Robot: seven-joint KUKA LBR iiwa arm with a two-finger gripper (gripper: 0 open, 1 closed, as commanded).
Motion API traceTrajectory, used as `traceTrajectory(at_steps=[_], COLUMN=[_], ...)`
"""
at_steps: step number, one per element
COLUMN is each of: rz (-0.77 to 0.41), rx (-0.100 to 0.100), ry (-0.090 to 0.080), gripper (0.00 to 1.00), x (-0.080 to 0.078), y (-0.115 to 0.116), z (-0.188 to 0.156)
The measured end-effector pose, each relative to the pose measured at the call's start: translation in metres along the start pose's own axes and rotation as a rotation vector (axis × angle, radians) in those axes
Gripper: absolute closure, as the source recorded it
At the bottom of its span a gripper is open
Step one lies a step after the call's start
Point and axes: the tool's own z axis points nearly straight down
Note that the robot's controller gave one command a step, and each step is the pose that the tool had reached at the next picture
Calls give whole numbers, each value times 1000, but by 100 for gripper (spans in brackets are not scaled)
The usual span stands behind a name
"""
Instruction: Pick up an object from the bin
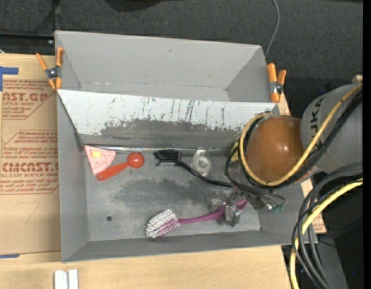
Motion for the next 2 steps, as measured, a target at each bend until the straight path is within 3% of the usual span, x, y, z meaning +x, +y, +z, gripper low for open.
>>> traceTrajectory(at_steps=[1,2], rz=[0,-1], rx=[0,-4], ry=[0,3], gripper=[100,100], x=[0,-7], y=[0,9], z=[0,-114])
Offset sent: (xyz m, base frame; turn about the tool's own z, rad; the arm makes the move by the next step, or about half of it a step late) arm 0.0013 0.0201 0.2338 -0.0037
